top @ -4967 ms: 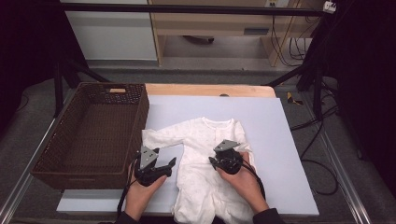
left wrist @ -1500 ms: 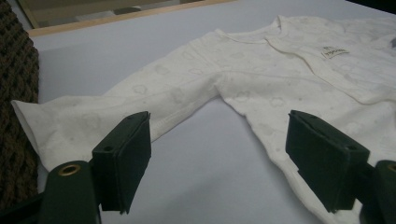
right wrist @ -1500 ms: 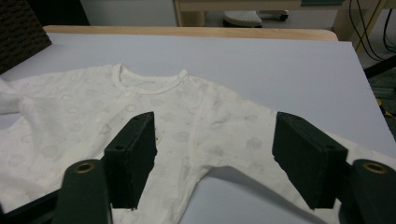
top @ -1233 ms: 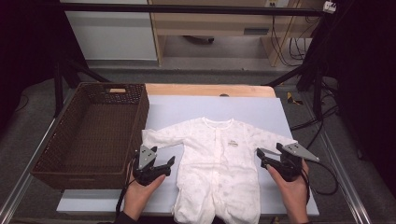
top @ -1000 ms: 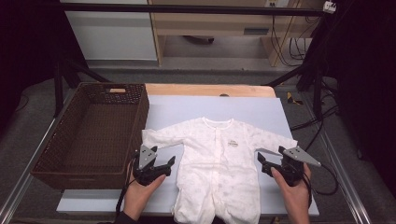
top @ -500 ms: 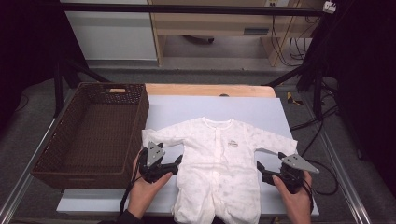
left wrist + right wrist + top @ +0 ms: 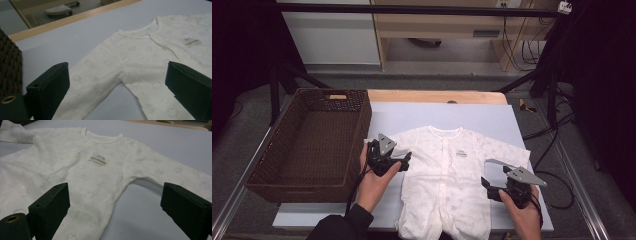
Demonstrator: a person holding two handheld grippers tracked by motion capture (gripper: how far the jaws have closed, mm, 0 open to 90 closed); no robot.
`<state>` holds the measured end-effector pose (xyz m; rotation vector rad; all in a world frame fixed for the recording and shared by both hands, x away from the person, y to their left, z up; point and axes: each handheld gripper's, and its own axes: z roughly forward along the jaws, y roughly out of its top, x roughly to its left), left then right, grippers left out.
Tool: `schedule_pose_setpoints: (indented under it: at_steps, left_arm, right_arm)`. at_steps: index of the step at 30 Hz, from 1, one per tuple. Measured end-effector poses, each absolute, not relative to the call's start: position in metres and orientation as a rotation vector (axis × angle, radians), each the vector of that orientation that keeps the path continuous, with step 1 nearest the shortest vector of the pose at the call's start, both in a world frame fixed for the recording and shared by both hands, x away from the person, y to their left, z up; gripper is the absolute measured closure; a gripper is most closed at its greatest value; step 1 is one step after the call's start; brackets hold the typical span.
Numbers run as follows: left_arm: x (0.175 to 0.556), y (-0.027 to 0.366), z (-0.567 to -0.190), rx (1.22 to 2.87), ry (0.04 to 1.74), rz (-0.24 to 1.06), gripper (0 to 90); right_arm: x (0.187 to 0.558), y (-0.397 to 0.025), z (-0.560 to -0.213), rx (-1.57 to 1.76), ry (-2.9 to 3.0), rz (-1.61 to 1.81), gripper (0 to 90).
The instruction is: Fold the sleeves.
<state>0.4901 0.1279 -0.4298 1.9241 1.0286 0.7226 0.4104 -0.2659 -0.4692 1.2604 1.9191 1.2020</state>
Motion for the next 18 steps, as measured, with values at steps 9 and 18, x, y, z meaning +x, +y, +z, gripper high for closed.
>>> schedule_pose_setpoints:
  at_steps: [9,18]
  left_arm:
    - [0.506,0.134,-0.443,1.949,1.099,0.732,6.8]
    - [0.514,0.132,-0.457,2.018,1.138,0.708,7.7]
  right_arm:
    - [0.411,-0.265,-0.472,1.262,1.942,1.187,8.9]
    - [0.412,-0.262,-0.475,1.257,1.966,1.172,8.9]
